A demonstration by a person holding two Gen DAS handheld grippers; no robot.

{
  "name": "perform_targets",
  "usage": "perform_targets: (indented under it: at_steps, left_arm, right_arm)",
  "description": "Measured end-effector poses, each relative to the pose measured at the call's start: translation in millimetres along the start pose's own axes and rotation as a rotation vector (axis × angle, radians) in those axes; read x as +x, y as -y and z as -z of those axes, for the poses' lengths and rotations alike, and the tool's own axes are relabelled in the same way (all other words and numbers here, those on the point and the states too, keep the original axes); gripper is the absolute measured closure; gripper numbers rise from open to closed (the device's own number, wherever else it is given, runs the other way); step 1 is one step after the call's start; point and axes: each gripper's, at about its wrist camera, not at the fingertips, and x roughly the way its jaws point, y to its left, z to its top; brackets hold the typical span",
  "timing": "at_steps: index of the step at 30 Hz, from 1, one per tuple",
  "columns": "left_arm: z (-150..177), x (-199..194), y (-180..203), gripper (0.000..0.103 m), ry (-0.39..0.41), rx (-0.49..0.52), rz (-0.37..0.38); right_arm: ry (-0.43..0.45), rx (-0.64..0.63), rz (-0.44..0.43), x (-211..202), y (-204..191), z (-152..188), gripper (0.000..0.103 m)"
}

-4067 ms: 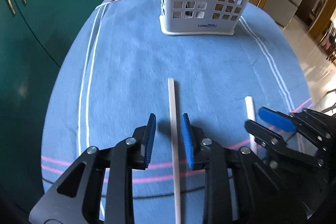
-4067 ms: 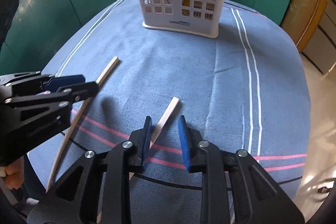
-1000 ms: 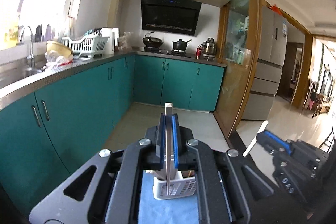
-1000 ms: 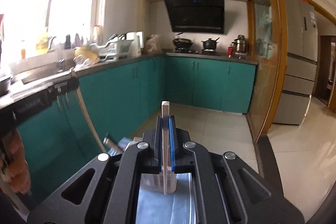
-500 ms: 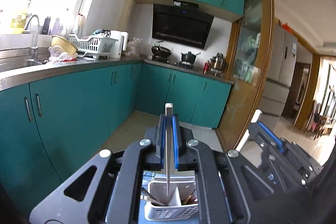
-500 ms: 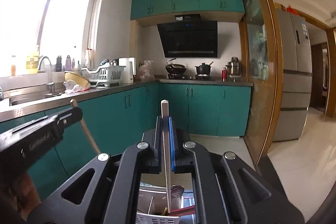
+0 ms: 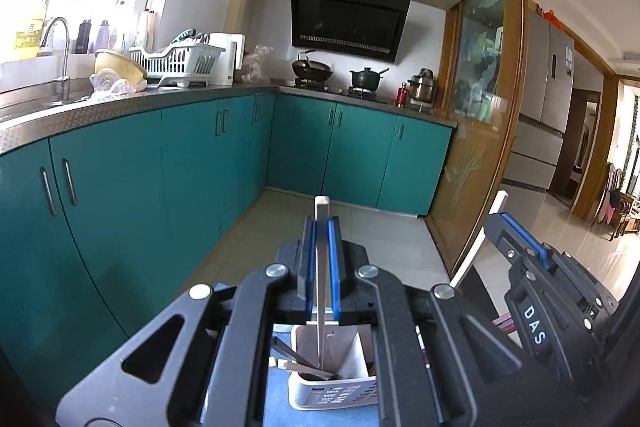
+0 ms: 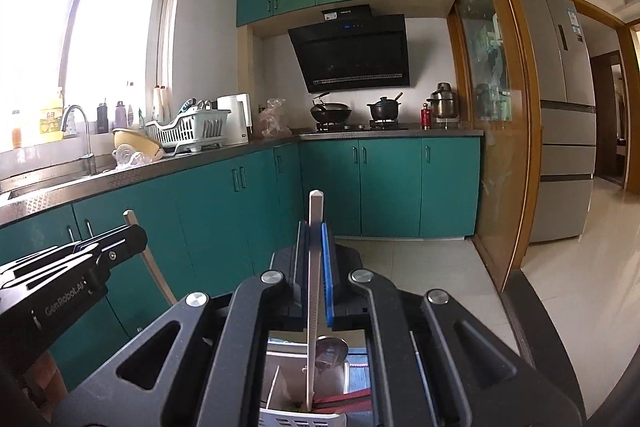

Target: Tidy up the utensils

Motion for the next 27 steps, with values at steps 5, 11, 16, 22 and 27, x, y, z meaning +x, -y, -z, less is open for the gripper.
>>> perform_targets:
  at_steps: [5, 11, 16, 22, 27]
  left_arm:
    - [10, 6, -4, 0.097, -0.020, 0.001, -0.005]
    - [20, 4, -6, 0.089, -0.037, 0.003, -0.016]
    - [20, -19, -11, 0.051, 0.008, 0.005, -0.018]
    - [36, -68, -8, 0.019, 0.066, 0.093, -0.042]
    - [72, -109, -6, 0.006, 0.082, 0.174, -0.081]
  right_arm:
    - [-0.033, 0.004, -0.004, -1, 7, 21, 0.096]
    - [-0.086, 0.008, 0.002, -6, 14, 35, 0.092]
    - [-0.060, 0.059, -0.015, -35, 22, 30, 0.056]
    - [-0.031, 0.068, -0.025, -83, 25, 34, 0.022]
    - [-0.109, 0.001, -0.003, -125, 16, 71, 0.003]
